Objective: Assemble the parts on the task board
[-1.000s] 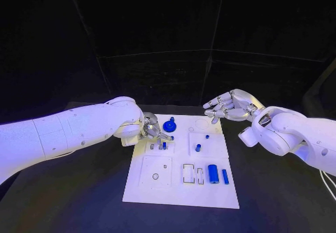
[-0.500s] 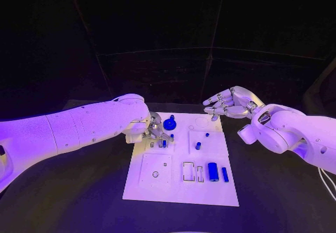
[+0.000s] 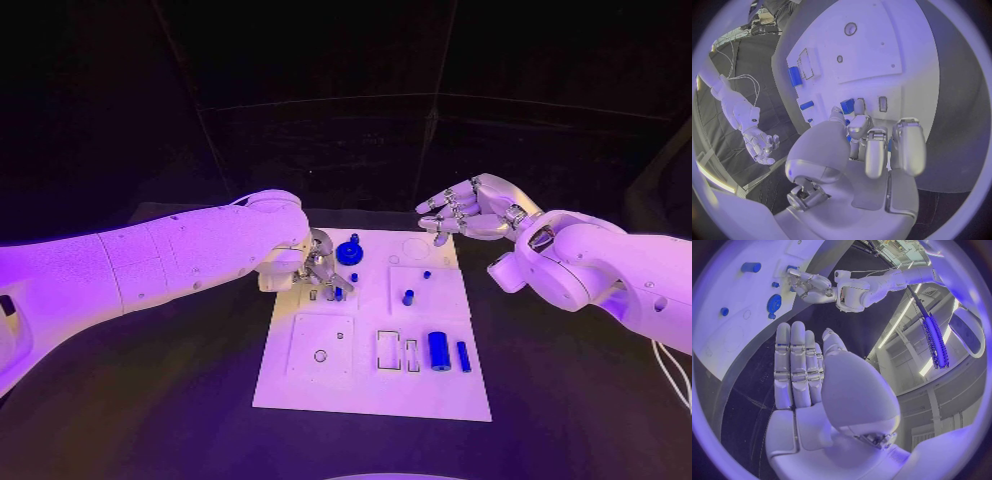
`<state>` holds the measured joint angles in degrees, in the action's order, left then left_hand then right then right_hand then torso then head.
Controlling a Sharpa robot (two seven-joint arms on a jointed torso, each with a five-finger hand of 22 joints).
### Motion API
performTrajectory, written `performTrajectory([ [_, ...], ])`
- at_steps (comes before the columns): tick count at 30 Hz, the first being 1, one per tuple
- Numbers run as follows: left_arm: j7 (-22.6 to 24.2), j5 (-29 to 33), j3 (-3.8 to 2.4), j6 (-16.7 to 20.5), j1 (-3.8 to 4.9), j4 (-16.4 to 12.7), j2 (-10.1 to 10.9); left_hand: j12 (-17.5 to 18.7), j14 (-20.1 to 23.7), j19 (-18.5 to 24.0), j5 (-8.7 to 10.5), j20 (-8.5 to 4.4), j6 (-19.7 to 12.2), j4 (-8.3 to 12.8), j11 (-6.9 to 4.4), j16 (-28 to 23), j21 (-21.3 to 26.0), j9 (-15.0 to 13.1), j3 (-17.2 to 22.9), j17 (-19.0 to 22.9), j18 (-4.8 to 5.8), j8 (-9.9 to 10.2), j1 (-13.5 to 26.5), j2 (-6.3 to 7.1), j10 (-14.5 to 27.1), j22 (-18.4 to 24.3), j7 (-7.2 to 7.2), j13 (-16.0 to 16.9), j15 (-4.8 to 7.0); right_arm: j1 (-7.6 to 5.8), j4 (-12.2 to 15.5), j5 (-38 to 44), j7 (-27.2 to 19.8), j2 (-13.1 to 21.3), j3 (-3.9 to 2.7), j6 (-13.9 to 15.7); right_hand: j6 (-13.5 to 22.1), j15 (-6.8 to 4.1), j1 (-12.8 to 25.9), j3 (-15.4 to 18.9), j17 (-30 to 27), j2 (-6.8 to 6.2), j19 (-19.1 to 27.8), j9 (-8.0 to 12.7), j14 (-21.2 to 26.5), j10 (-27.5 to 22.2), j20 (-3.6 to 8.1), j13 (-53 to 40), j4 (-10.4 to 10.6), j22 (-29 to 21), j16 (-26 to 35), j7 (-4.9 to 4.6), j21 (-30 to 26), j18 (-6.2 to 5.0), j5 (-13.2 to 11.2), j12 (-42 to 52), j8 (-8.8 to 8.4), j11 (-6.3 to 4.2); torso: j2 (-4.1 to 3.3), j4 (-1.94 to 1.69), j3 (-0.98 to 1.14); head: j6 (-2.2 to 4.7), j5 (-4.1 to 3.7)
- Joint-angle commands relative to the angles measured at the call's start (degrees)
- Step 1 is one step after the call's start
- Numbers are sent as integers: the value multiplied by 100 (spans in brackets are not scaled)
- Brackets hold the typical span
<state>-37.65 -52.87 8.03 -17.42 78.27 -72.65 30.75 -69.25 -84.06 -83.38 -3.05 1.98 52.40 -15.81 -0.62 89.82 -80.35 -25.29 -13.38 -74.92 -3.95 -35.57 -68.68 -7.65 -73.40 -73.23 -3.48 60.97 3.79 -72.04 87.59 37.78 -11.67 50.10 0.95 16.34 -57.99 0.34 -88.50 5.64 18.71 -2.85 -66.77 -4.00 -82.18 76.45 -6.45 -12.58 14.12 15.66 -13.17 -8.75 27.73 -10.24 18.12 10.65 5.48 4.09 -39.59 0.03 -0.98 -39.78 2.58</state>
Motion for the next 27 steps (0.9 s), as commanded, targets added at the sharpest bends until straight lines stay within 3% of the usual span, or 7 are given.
performTrajectory([
  [1, -35, -64, -1, -38, 12, -11, -8, 2, -594, -29, 19, 5, -48, 23, 1, 18, -24, -49, 103, -1508, 66, -44, -107, -7, 29, -12, 2, 15, 41, -13, -15, 48, 13, -16, -2, 20, 44, 5, 24, 44, 12, 16, 8, 5, 53, -46, -4, -10, -4, 0, -30, -9, -1, -8, 20, 24, -22, -14, 1, -2, 1, -10, -3],
  [18, 56, -64, -1, 43, 12, -28, -44, 0, -594, -12, 17, -3, -112, 110, -15, 18, -7, -188, 445, -1508, 59, -139, -368, -28, 17, 4, 18, 39, 53, -13, -103, 61, 66, -93, -1, -59, 57, 14, 29, 54, 45, 33, 28, 4, 88, -89, -11, -45, -9, -4, -34, -17, -16, -7, 37, 47, -20, -5, -8, -6, 4, -36, -15],
  [23, 110, -58, -1, 106, 12, -36, -24, 42, -594, 1, 3, -43, -219, 483, -78, 18, 13, -232, 1001, -1508, 50, -126, -994, -201, 47, 27, 85, 25, 107, -13, -120, 70, 87, -109, -1, -86, 64, 18, 35, 61, 58, 38, 36, 4, 102, -106, -15, -60, -9, -5, -37, -20, -21, -6, 48, 56, -19, -1, -6, -14, 6, -53, -19],
  [27, 173, -51, -1, 189, 12, -55, 6, 157, -594, 17, -61, -76, -326, 848, -87, 18, 42, -246, 1647, -1508, 44, -71, -1480, -167, 120, 60, 82, -46, 127, -12, -138, 75, 106, -120, -1, -109, 76, 24, 43, 71, 77, 41, 46, 4, 123, -131, -19, -80, -10, -7, -40, -24, -30, -6, 67, 70, -19, 4, -8, -18, 5, -69, -20],
])
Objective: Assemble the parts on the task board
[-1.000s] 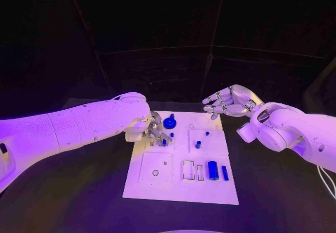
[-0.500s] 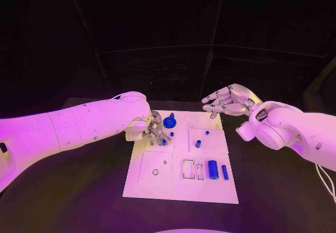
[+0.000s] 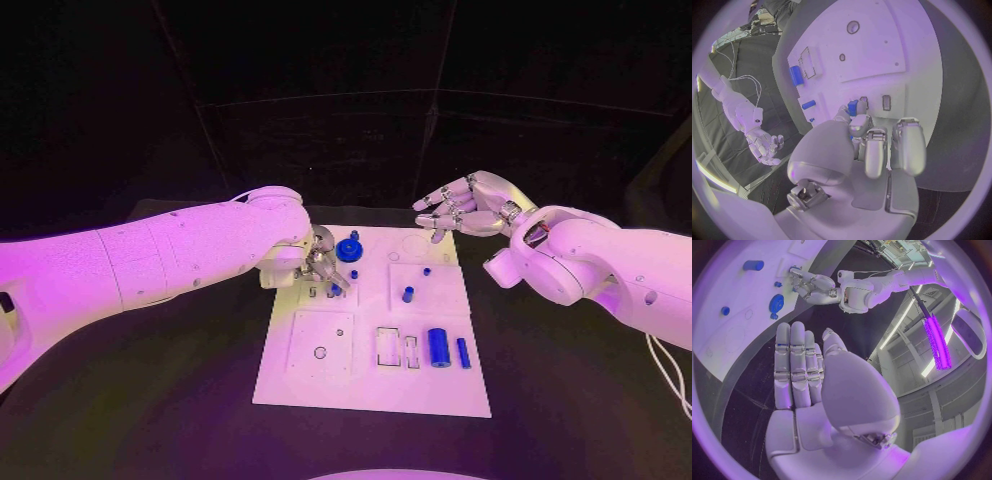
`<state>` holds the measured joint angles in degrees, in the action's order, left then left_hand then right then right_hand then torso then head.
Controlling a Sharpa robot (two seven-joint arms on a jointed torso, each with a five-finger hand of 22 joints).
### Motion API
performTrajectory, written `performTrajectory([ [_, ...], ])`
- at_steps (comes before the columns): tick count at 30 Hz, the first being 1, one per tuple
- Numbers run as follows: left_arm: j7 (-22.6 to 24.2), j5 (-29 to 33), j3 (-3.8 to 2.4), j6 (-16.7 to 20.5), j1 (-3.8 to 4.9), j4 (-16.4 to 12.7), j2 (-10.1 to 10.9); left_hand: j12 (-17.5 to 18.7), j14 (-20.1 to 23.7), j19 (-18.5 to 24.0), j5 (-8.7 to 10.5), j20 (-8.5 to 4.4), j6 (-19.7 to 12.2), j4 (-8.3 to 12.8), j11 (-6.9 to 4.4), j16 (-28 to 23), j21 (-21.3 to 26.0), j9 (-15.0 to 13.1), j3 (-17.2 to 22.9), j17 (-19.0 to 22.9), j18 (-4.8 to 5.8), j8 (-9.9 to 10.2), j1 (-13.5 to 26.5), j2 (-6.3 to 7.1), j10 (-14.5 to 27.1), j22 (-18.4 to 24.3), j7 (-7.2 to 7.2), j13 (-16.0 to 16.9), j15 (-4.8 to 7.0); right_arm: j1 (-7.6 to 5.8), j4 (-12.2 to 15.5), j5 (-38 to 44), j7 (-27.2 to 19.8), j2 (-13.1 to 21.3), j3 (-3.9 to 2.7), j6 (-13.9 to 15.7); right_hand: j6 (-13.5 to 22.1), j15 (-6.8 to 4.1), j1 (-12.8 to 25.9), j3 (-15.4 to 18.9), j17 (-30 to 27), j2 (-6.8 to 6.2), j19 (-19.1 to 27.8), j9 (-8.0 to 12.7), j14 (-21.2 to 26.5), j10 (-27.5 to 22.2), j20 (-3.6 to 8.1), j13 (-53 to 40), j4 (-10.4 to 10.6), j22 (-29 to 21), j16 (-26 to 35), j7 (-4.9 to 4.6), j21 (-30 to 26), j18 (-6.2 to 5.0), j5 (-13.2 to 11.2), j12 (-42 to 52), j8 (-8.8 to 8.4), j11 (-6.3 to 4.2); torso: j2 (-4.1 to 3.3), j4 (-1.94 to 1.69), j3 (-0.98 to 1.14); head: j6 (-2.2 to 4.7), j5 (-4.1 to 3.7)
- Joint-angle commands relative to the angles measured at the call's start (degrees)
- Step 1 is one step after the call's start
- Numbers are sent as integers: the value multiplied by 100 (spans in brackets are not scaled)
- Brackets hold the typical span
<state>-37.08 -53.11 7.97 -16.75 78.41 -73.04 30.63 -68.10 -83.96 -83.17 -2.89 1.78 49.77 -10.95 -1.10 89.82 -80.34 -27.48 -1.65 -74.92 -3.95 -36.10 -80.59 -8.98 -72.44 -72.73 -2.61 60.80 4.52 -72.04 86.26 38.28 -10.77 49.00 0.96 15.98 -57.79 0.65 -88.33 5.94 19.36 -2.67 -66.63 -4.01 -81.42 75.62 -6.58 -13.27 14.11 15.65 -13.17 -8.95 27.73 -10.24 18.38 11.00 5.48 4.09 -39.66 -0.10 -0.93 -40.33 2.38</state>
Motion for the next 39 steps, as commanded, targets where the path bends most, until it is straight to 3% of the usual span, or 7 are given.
performTrajectory([
  [1, 131, -26, 5, 146, -3, -23, 25, 69, -604, -3, -98, -54, -74, 398, -24, 18, 46, -38, 656, -1508, 45, -13, -303, 20, 29, 11, -33, -45, 39, -12, -10, 25, 21, -13, -2, -79, 56, -8, 26, 41, 13, 24, 33, 5, 49, -51, -6, -13, -9, -6, -40, -4, -30, -5, 44, 37, -19, 4, -1, -7, 1, -18, -2],
  [2, 144, -26, 5, 167, -3, -29, 32, 81, -604, -2, -111, -46, -83, 428, -18, 18, 49, -44, 778, -1508, 46, -10, -312, 69, 28, 14, -33, -53, 36, -12, -15, 26, 24, -16, -2, -84, 56, -8, 26, 41, 13, 24, 33, 5, 49, -51, -6, -13, -9, -6, -40, -4, -30, -5, 44, 37, -19, 4, 0, -2, 1, -20, 1],
  [4, 176, -25, 5, 228, -3, -52, 51, 127, -604, -5, -108, -12, -78, 416, 24, 18, 58, -107, 1576, -1508, 45, -26, -49, 400, -10, 6, -71, -79, -2, -12, -26, 27, 30, -25, -2, -95, 65, -4, 31, 47, 25, 27, 40, 5, 62, -67, -10, -26, -10, -7, -42, -7, -36, -5, 57, 46, -19, 7, 0, 2, 1, -22, 8],
  [6, 205, -24, 5, 302, -4, -87, 78, 130, -604, -10, -96, -1, -67, 450, 37, 18, 65, -218, 2685, -1508, 43, -92, 373, 868, -52, -10, -90, -72, 37, -12, -39, 27, 33, -33, -2, -105, 69, -2, 34, 51, 31, 28, 43, 5, 69, -75, -11, -33, -10, -8, -43, -8, -38, -5, 64, 51, -20, 9, 0, 3, 2, -22, 9],
  [11, 237, -24, 5, 630, -5, -230, 187, 106, -604, -25, -85, -3, -92, 578, 31, 18, 63, -387, 3616, -1508, 47, -228, 870, 1180, -105, -42, -60, -46, 3, -12, -75, 27, 40, -48, -2, -124, 77, 1, 41, 57, 42, 31, 49, 5, 81, -90, -14, -45, -9, -9, -45, -11, -43, -5, 74, 59, -20, 13, -3, -5, 3, -29, -3],
  [27, 324, -398, 17, 1423, -82, -734, 599, 133, -604, -36, -144, -12, -115, 788, -5, 18, 60, -545, 4156, -1508, 50, -379, 1156, 1359, -110, -71, -46, -84, 13, -12, -174, 28, 41, -78, -1, -178, 156, 49, 56, 86, 133, 61, 142, 5, 256, -302, -54, -141, -4, -29, -24, -52, -114, 1, 322, 104, -16, 59, 8, -45, 8, -62, -6],
  [39, 329, -446, 71, 1514, -181, -759, 629, 185, -604, -36, -142, -13, -117, 795, -4, 18, 62, -557, 4197, -1508, 50, -389, 1196, 1369, -77, -71, -46, -151, 14, -11, -208, 108, 38, -93, -1, -184, 162, 51, 53, 84, 139, 69, 148, 5, 267, -313, -57, -147, -5, -31, -22, -54, -120, 0, 325, 108, -16, 61, 1, -20, 7, -76, 29],
])
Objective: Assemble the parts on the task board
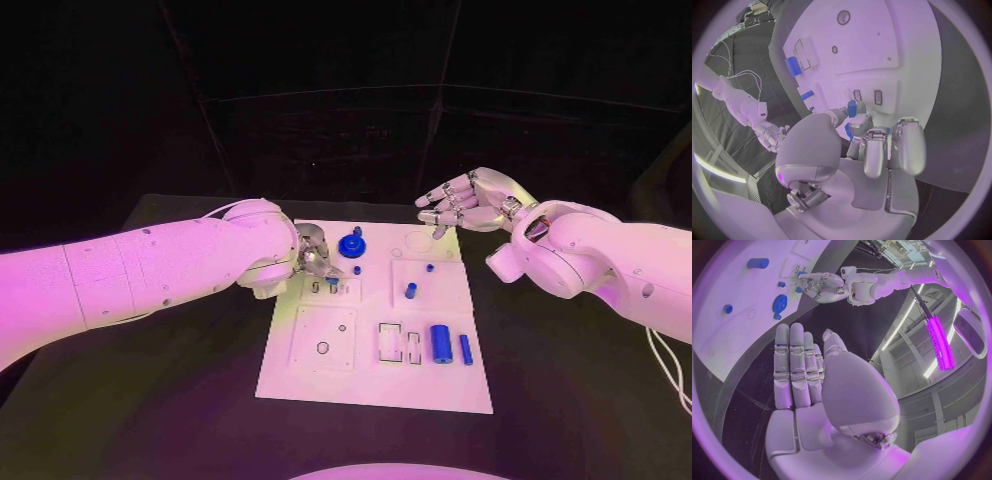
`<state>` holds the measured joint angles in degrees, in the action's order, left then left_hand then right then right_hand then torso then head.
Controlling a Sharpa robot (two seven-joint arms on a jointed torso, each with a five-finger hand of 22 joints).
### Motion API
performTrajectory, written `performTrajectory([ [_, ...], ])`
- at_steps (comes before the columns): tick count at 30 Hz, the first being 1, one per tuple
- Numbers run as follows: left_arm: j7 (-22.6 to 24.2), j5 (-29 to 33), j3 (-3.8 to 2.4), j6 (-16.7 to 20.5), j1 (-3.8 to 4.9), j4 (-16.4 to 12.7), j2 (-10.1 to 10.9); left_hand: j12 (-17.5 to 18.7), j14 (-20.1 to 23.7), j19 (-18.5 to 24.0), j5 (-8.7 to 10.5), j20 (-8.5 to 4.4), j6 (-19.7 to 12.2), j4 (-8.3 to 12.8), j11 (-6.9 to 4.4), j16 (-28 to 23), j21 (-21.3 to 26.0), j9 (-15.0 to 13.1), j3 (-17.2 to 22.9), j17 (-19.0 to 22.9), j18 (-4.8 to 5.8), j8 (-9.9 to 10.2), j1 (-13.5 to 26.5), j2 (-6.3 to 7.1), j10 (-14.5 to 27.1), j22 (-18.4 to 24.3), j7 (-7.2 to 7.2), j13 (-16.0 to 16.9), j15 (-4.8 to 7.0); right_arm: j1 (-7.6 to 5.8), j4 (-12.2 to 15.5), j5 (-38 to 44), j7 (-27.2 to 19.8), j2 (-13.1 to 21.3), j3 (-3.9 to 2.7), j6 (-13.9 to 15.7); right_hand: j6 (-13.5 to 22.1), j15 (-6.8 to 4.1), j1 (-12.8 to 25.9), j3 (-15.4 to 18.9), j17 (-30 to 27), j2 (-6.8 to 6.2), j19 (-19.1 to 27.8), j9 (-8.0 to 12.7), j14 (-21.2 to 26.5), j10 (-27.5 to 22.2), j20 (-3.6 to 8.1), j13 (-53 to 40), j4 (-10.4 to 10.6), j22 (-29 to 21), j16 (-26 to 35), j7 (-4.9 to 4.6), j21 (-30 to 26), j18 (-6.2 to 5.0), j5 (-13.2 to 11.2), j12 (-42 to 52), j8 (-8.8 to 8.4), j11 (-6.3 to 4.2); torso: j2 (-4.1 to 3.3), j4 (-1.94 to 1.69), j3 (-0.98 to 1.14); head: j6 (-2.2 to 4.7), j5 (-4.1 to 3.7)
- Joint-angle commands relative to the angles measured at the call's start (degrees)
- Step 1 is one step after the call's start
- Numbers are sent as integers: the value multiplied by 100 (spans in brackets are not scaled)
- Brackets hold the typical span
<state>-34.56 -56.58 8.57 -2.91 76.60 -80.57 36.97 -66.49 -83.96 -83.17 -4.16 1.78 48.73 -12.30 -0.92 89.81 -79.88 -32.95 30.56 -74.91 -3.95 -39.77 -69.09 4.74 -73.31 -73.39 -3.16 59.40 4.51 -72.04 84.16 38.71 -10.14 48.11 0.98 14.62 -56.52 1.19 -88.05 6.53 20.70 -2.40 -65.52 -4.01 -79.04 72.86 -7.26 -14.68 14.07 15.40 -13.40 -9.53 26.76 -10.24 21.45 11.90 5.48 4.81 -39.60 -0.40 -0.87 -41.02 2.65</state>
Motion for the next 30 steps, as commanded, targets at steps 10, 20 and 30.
performTrajectory([
  [10, -30, -110, 100, -145, -18, -12, -41, 85, -604, -29, -11, -14, -15, 936, -22, 19, 26, -16, 993, -1509, 47, -27, 73, 11, 49, 10, 10, -85, 15, -11, -16, 116, -12, -18, -2, -37, 50, 1, -11, 9, 21, 60, 50, 4, 52, -67, 5, -21, -20, -9, 4, -1, -36, -3, 22, 29, -13, -9, -9, 8, 1, -15, -17],
  [20, -58, -190, 117, -359, -20, -12, -42, 71, -604, -22, -2, -14, -1, 925, -23, 19, 39, -30, 999, -1509, 44, -46, 144, 23, 28, 25, 14, -69, 15, -11, -22, 158, -6, -33, -2, -19, 67, 16, -37, 3, 40, 65, 84, 4, 100, -119, -8, -38, -36, -16, 12, -13, -59, 0, 21, 37, -8, 6, -7, 9, 2, -26, -15],
  [30, -76, -199, 121, -445, -20, -20, -28, 49, -604, -18, 4, -15, 13, 924, -28, 19, 46, -40, 990, -1509, 42, -60, 189, 37, 4, 33, 22, -46, 17, -11, -30, 162, -18, -43, -2, -24, 70, 19, -48, -4, 47, 75, 94, 3, 115, -133, -11, -45, -41, -17, 13, -16, -65, 1, 23, 42, -5, 9, -3, 5, 3, -31, -10],
])
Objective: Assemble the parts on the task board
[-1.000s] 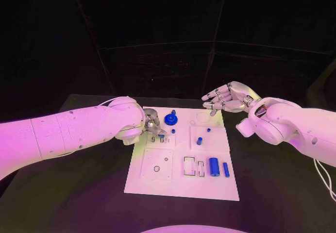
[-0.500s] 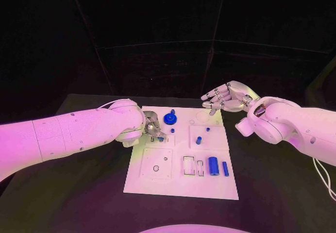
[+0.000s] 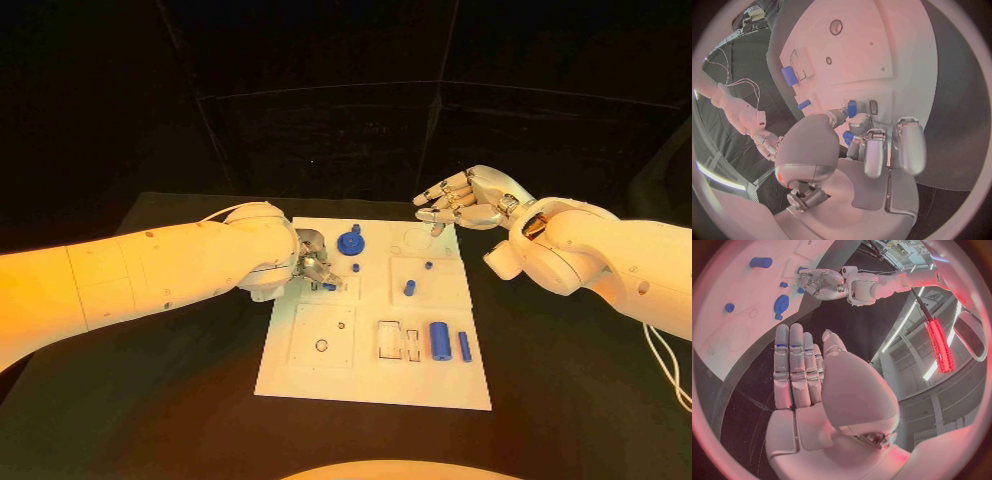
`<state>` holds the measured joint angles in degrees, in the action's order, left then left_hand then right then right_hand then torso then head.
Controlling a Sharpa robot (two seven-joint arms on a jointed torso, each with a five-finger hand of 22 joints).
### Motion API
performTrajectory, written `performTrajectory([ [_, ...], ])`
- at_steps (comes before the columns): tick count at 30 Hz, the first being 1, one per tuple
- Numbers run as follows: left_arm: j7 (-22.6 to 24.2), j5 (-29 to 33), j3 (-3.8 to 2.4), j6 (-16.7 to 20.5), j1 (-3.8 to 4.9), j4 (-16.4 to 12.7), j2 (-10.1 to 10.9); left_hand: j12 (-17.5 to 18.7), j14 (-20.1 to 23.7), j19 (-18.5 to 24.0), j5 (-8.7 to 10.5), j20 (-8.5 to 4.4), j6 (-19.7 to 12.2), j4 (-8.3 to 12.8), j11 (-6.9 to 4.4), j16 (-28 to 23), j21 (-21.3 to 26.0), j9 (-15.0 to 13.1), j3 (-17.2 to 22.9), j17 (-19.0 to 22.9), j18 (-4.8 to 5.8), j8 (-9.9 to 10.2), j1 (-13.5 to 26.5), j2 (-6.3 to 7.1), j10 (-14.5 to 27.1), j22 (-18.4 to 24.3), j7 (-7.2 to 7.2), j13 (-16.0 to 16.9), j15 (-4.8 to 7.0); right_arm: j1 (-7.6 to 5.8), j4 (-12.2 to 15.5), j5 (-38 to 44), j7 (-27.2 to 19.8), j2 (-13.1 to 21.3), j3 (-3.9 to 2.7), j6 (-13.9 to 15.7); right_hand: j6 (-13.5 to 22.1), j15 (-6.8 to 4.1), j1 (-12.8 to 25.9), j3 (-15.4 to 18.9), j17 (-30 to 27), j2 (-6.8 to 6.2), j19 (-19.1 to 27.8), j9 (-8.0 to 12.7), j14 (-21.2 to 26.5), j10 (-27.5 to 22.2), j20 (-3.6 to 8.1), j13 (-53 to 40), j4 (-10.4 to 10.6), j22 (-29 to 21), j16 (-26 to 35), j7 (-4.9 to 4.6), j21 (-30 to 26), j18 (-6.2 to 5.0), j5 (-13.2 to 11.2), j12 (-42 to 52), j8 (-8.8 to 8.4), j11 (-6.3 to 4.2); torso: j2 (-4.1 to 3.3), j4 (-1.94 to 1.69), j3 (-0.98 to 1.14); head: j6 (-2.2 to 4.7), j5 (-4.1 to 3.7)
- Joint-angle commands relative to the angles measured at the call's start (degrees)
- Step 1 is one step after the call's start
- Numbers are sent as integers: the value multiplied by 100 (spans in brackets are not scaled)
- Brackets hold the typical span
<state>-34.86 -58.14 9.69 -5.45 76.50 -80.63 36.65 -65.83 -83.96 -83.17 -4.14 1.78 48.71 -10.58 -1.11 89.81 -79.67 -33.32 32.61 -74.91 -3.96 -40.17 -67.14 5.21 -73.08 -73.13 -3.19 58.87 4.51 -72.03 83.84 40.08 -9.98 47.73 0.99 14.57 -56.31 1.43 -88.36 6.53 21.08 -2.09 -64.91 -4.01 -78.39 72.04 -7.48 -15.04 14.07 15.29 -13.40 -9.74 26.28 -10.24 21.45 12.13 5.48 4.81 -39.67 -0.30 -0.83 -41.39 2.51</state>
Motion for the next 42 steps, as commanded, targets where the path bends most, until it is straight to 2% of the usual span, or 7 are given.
performTrajectory([
  [1, -47, -43, 9, -191, -9, -12, 7, -27, -604, -19, 4, -16, 20, 747, -11, 19, 24, -6, 779, -1509, 43, -24, 14, -7, -28, 4, 27, 17, 18, -12, 2, 25, -36, -6, -3, -19, 49, -4, -20, -6, 11, 48, 36, 3, 53, -55, 9, -10, -42, -7, 13, 4, -20, 0, 24, 20, -4, 9, 4, -3, 2, 7, 5],
  [9, -60, -44, 10, -192, -8, 5, 16, -58, -604, -19, 17, -25, 59, 695, -27, 19, 30, -21, 667, -1509, 42, -46, 182, 24, -63, 3, 51, 43, 31, -11, -1, 25, -39, -7, -3, -21, 50, -3, -22, -7, 12, 50, 38, 2, 57, -59, 9, -11, -43, -7, 14, 4, -21, 0, 24, 21, -3, 10, 0, 1, -2, -6, 8],
  [16, -54, -44, 10, -199, -7, 19, -5, -80, -604, -27, 24, -36, 100, 615, -40, 19, 27, -21, 479, -1509, 45, -48, 343, 34, -77, -13, 68, 61, 42, -11, -6, 25, -38, -11, -3, -27, 51, -1, -22, -8, 14, 51, 41, 2, 62, -65, 7, -13, -42, -8, 14, 2, -23, 1, 24, 21, -2, 12, -1, 3, 4, -13, 29],
  [28, -54, -43, 9, -241, -4, 101, -81, -161, -604, -57, 31, -47, 214, 302, -49, 19, -1, 16, -138, -1509, 57, -6, 716, 52, -115, -82, 79, 138, 51, -11, -2, 25, -35, -18, -3, -36, 64, 14, 3, 0, 31, 59, 67, 2, 102, -111, -6, -27, -26, -12, 20, -9, -40, 3, 23, 28, 4, 27, 2, 2, 9, -26, 15],
  [42, -64, -43, 8, -189, 0, 182, -155, -230, -604, -68, 25, -54, 290, 67, -59, 19, -7, 38, -438, -1509, 60, 9, 912, 17, -167, -106, 91, 207, 60, -12, 16, 25, -10, 13, -3, -54, 71, 22, 24, 4, 41, 70, 79, 2, 120, -131, -13, -35, -12, -14, 20, -15, -50, 3, 29, 36, 7, 34, 0, 1, 9, -37, -2],
])
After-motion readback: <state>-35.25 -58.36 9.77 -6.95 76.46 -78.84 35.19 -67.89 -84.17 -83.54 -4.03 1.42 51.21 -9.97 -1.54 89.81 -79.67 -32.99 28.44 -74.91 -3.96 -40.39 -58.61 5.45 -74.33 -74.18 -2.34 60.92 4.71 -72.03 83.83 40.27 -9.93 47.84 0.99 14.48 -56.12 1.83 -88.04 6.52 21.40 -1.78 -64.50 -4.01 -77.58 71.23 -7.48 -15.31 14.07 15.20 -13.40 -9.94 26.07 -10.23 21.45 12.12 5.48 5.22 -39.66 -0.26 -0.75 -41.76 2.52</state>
